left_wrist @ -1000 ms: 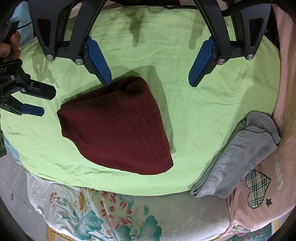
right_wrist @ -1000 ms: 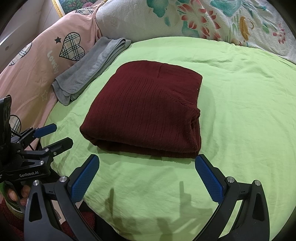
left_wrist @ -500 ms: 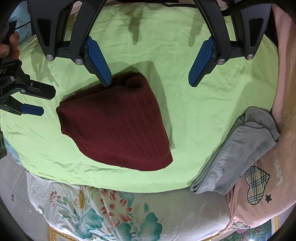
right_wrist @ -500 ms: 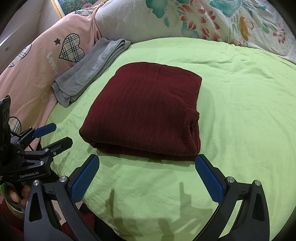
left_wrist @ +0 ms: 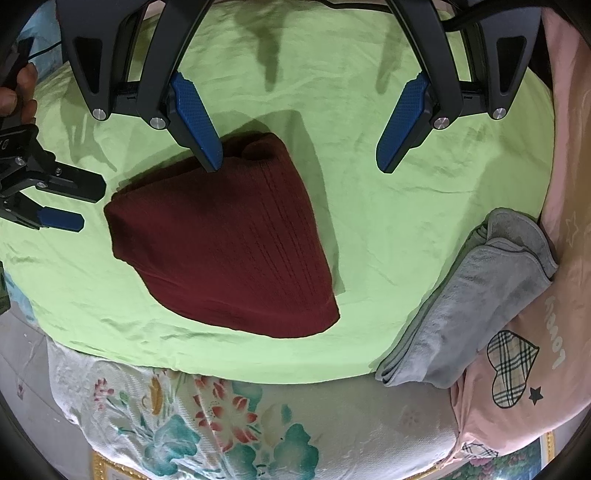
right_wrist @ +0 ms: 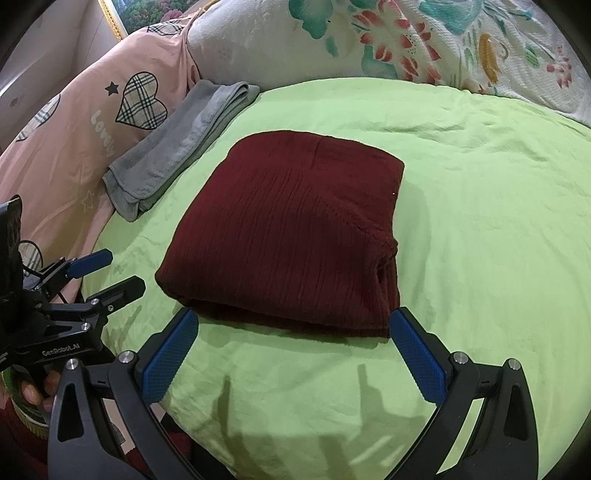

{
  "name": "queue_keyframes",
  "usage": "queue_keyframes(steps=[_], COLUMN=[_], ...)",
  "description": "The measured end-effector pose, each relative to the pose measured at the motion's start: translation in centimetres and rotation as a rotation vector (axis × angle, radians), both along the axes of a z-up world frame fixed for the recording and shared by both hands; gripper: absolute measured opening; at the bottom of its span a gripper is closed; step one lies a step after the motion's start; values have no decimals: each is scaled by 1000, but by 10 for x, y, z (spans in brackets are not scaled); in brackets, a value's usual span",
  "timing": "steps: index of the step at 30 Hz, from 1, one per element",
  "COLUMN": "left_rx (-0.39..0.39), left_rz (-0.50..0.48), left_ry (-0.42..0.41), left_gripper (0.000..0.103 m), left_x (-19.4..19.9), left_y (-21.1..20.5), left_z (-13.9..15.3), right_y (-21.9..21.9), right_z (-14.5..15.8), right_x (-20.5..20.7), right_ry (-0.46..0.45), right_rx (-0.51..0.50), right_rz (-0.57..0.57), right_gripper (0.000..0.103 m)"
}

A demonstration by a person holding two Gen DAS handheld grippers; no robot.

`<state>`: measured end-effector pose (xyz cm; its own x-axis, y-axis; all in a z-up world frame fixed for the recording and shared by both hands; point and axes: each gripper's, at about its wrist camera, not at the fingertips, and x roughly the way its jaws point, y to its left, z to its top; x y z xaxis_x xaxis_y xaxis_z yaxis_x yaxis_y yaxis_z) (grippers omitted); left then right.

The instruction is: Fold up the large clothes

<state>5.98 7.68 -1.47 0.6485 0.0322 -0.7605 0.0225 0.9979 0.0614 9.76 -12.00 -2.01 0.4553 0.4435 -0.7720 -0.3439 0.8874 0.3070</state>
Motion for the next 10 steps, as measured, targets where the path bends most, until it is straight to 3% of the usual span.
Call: queue_keyframes(steps=[10], left_rx=[-18], left_rz=[69], left_ry=[6], left_gripper=[86], left_x=[25], left_y=[19], left_z=[-2], right_y=[-6], right_z=[-11], right_x=[26], right_ry=[13], right_rx=[38], right_rz=[-61], right_gripper=[103])
